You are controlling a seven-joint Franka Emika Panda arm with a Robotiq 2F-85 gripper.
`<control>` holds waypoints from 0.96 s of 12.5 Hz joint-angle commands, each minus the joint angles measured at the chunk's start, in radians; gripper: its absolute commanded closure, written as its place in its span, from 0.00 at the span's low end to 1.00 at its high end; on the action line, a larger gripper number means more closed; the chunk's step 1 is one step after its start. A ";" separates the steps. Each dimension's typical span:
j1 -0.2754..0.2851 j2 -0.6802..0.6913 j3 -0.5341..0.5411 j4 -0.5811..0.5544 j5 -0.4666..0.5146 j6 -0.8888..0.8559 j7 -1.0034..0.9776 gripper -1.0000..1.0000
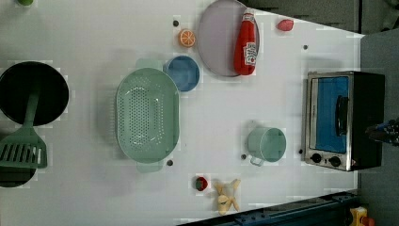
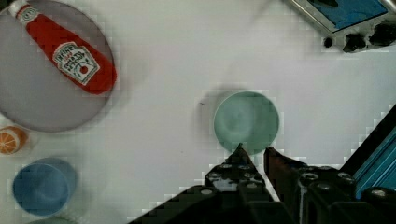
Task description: Flap open oven.
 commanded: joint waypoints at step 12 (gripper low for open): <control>-0.060 0.189 -0.331 -0.118 0.000 0.415 -1.236 0.83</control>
